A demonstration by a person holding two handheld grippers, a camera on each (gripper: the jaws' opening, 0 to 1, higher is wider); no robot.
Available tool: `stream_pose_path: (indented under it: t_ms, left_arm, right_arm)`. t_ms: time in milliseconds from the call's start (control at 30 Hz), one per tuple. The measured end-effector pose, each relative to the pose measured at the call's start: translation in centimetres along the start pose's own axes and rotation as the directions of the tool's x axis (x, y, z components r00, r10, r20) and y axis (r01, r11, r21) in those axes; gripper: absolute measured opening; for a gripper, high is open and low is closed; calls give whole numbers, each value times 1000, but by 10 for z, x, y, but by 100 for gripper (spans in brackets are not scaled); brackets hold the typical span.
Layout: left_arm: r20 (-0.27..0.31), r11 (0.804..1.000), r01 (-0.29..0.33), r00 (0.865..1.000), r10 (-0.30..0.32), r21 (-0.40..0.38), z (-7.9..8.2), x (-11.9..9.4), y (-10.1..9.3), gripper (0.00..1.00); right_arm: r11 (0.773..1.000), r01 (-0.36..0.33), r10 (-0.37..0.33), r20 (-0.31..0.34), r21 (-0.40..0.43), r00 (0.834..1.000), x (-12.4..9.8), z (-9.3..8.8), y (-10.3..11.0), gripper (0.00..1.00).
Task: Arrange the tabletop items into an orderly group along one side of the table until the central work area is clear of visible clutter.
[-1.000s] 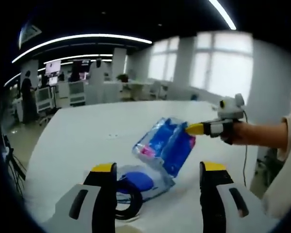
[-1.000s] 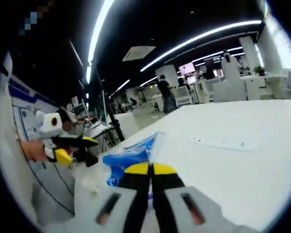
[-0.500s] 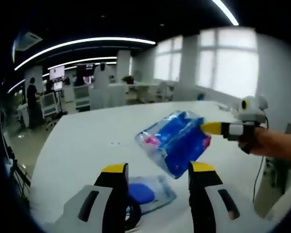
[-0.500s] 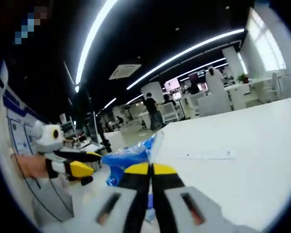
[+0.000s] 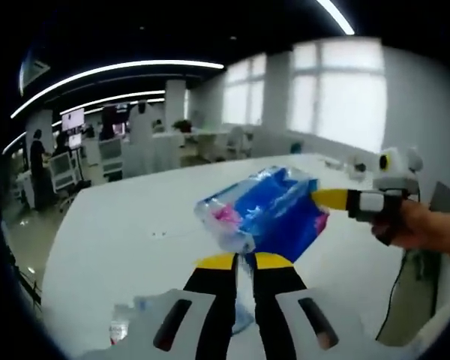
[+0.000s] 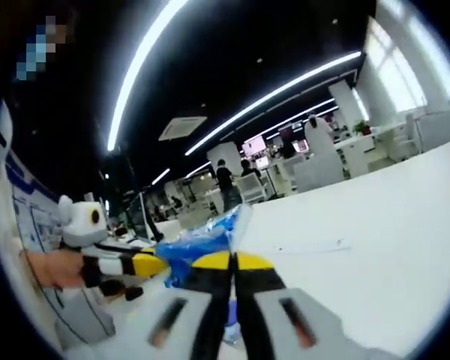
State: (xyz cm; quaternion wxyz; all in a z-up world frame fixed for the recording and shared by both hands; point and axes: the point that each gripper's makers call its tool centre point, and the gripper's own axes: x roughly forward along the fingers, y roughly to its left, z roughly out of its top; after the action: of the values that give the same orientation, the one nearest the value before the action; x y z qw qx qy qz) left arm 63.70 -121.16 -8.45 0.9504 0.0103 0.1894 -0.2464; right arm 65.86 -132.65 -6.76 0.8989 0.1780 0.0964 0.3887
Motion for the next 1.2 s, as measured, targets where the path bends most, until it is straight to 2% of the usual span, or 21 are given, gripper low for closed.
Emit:
stream_pose_path:
  t_ms: [133,267,600,867,1000,1200]
  left_arm:
    - [-21,1000,-2,1000,2,-4,-2,2,-5,0]
    - [-18,1000,17,1000,-17,0,0,5,-17,0]
    - [-8,997,78,997,-78,18,10,21,-50,0]
    - [12,991,131,991,-132,23,19,43,-83,0]
    - [11,988,153,988,-153,18,18,57,-96,0]
    - [8,985,172,985,-172,-8,13,76,-106,0]
  right_arm:
    - [1000,10,-10,-8,-12,1000,-10,-2,0,0]
    - [999,37,-37,-1,-13,999,-22,0,-5,0]
    - [995,92,-92,25,-27,995,-53,14,-23,0]
    - [985,155,-153,32,-72,988,-82,28,-46,0]
    - [980,182,-181,27,-83,983,-93,30,-60,0]
    - [974,211,-212,6,-84,977,-99,27,-81,0]
